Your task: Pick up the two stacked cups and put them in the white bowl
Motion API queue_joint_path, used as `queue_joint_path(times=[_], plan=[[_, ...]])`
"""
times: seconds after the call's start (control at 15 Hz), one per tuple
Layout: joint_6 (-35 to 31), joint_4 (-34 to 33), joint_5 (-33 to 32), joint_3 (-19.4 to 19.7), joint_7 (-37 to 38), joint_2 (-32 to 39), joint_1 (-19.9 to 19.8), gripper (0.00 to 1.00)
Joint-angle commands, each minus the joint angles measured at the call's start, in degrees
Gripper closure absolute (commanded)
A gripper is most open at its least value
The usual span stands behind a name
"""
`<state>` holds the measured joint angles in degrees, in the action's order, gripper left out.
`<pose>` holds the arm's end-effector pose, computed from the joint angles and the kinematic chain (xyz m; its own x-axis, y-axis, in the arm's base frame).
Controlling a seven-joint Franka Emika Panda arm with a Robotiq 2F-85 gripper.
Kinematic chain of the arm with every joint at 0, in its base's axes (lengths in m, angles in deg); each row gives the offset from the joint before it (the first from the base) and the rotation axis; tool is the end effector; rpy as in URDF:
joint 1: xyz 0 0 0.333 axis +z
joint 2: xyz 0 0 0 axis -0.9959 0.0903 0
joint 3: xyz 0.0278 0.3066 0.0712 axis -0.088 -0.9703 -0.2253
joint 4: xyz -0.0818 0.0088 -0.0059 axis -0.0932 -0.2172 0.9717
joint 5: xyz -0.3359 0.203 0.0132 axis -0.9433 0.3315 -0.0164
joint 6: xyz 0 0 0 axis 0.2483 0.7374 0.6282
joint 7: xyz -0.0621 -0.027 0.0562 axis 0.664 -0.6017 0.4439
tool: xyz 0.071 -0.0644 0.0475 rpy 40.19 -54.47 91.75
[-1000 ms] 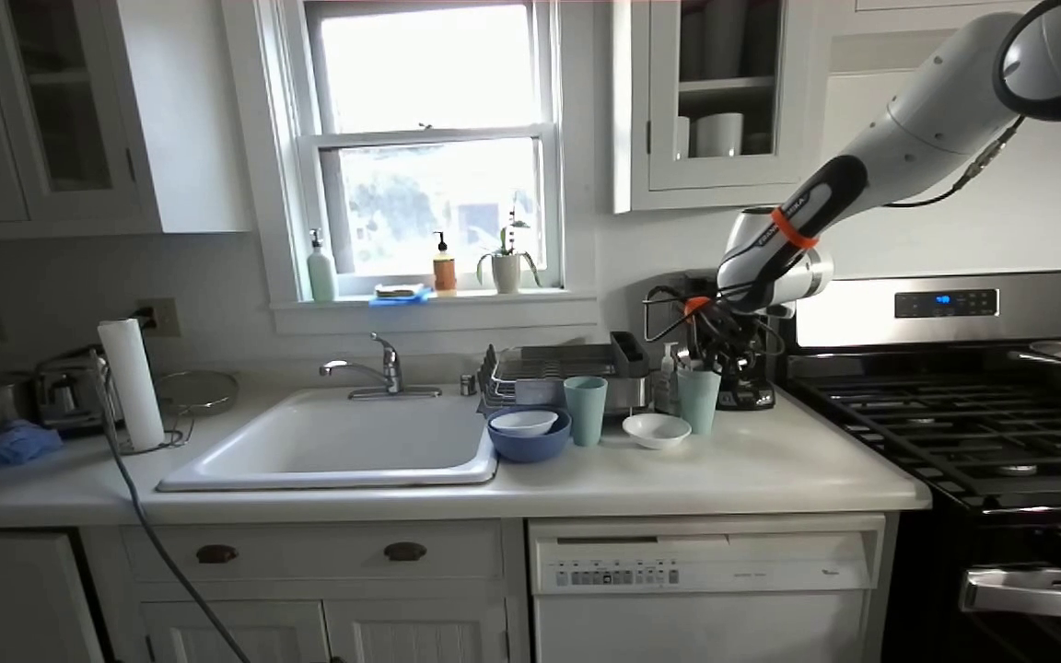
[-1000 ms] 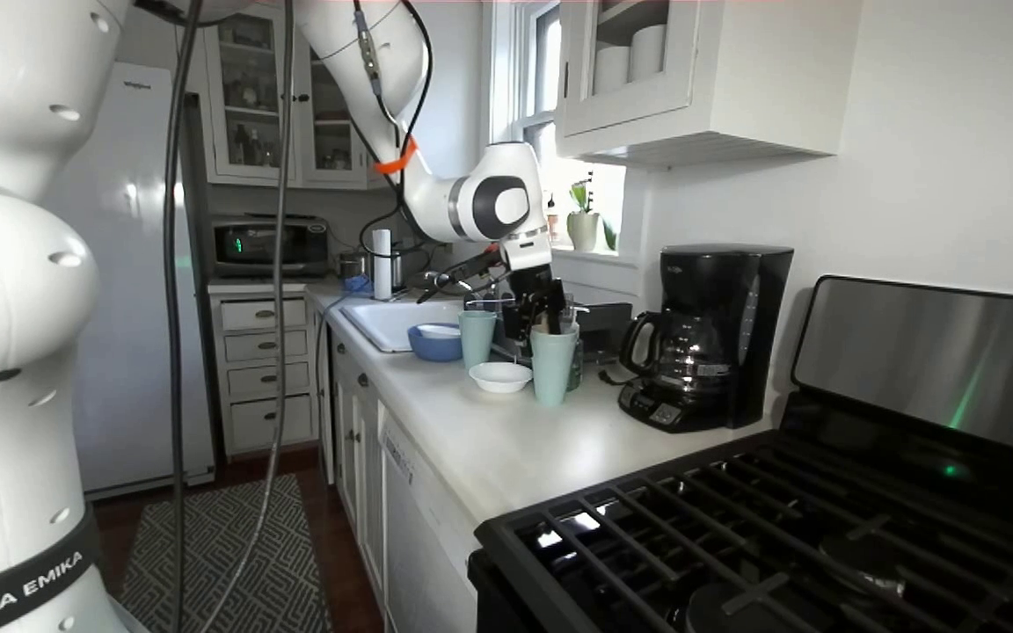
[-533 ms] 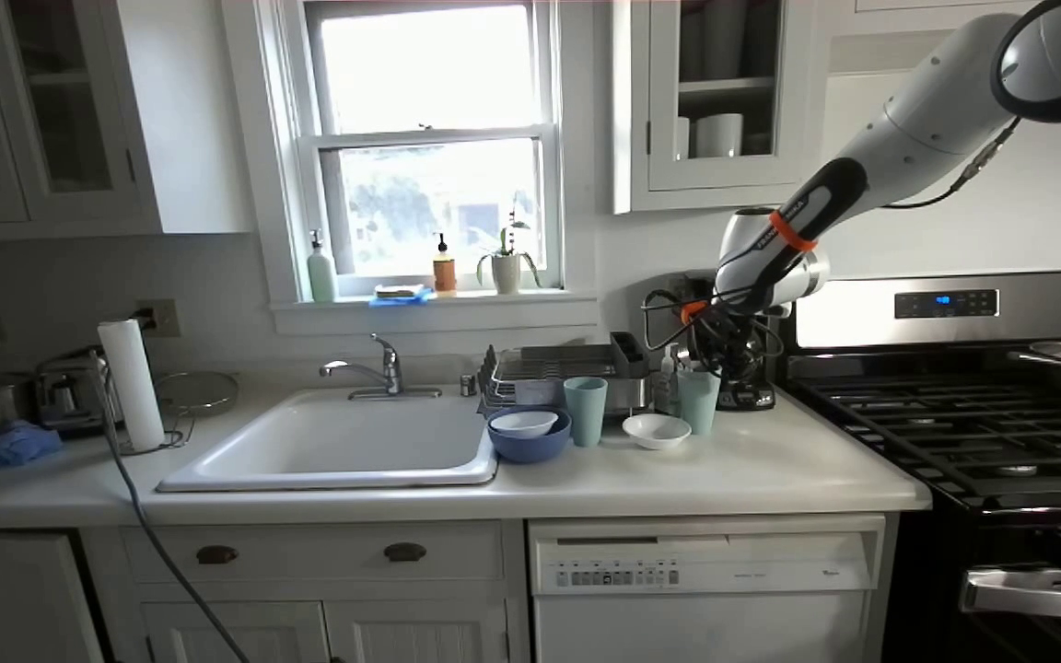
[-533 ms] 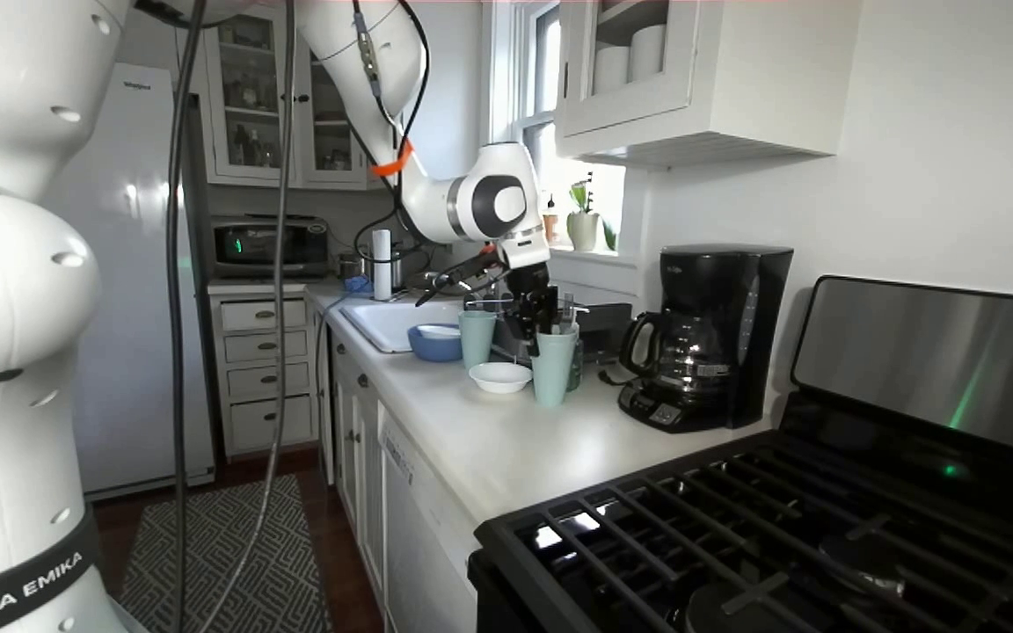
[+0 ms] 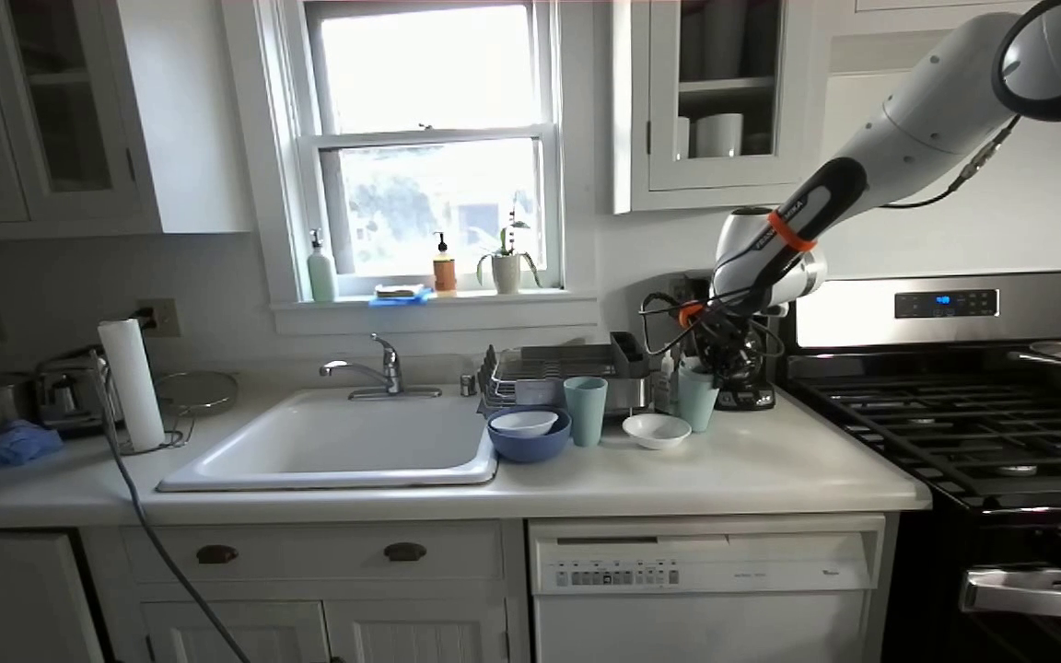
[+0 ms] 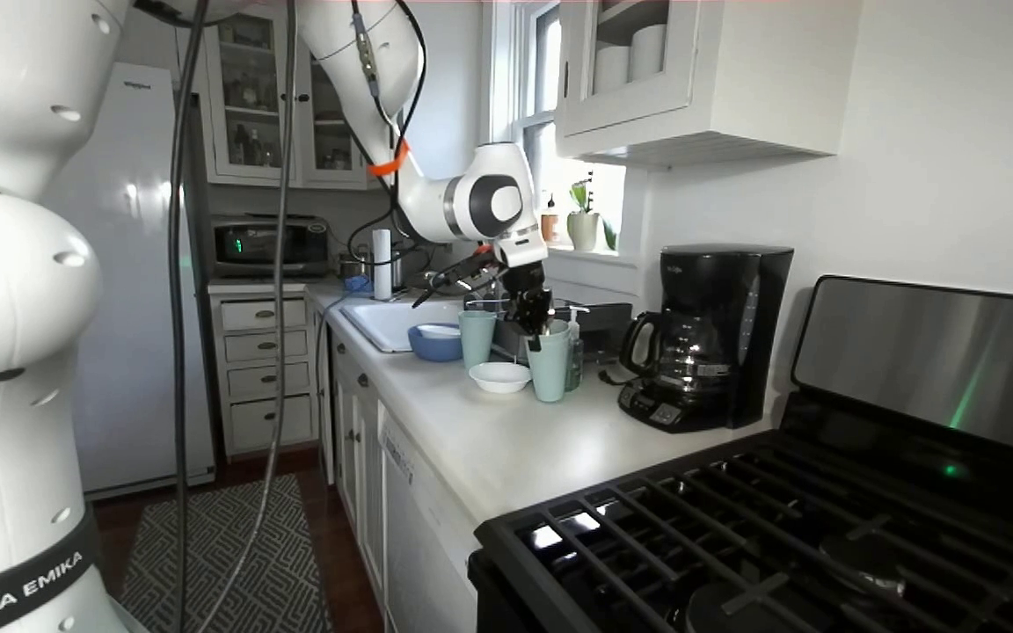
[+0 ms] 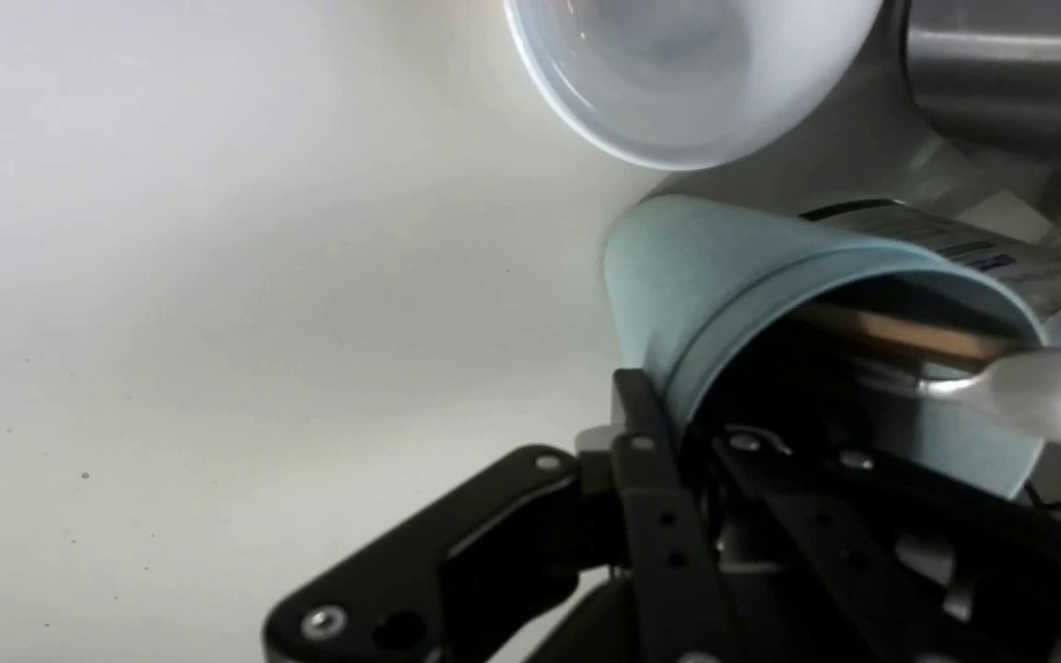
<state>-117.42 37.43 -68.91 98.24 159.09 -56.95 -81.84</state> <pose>0.6281 -0.0953 0.3234 -0.0979 -0.9870 0.1273 -0.9541 0.0567 -0.2942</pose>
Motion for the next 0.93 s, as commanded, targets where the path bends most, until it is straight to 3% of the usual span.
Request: queue_joint_path(times=[0.0, 0.27, 0.6, 0.87], plan=[[0.1, 3.8, -1.3, -0.3, -3.2, -5.6, -0.2, 0.95], [1.6, 7.1, -5.1, 0.2, -4.1, -11.0, 0.5, 0.95], [5.4, 9.7, -6.5, -3.4, -8.8, -17.0, -0.5, 0.95], [9.1, 8.4, -5.9, -6.8, -11.7, -17.7, -0.5, 0.95]])
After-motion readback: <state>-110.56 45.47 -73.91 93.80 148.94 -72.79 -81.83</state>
